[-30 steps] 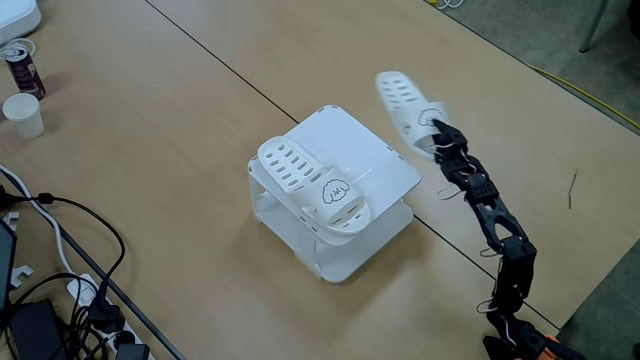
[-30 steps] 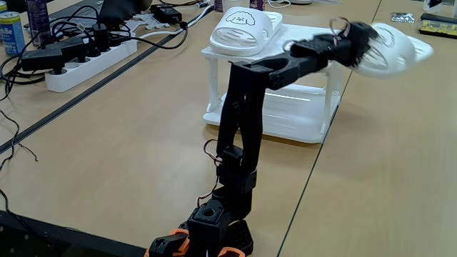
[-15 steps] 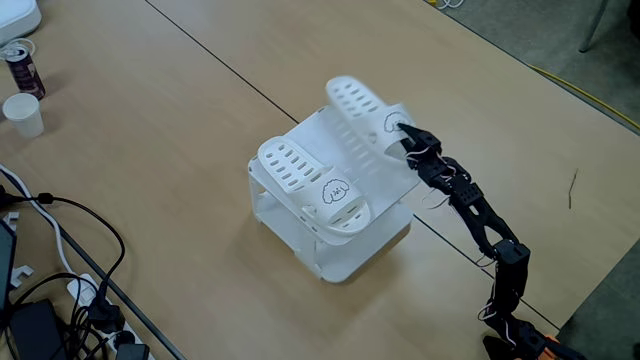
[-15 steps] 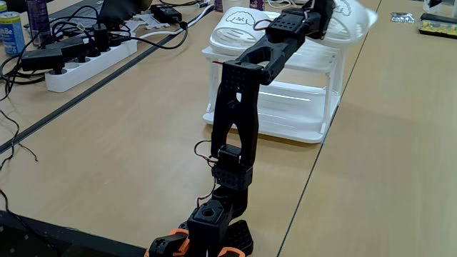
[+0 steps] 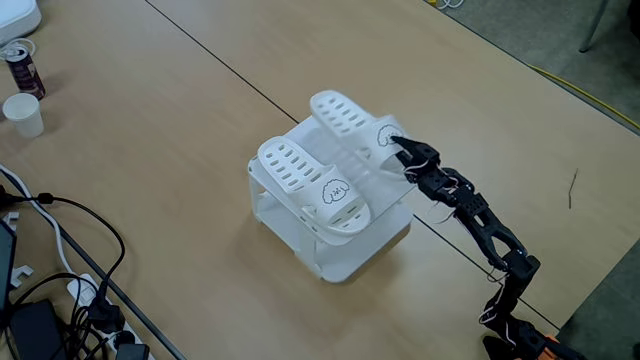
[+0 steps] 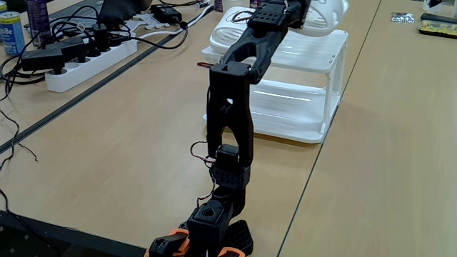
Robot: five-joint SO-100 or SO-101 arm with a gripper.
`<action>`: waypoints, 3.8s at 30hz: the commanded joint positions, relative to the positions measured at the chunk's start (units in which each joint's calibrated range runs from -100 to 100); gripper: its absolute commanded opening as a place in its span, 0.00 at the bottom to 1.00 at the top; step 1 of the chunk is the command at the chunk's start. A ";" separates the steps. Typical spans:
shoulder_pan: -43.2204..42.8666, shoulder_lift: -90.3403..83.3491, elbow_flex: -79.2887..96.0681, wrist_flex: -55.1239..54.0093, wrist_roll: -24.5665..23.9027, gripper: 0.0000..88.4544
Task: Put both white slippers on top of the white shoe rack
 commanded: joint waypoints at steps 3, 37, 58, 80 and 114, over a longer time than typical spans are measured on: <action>-2.07 -6.93 0.01 -0.13 0.42 0.01; -3.22 -6.18 3.62 -0.48 0.42 0.01; -3.22 -5.08 5.69 -4.19 0.42 0.01; -3.22 -3.74 8.58 -8.76 0.42 0.01; -3.30 -9.04 18.60 -9.97 0.42 0.22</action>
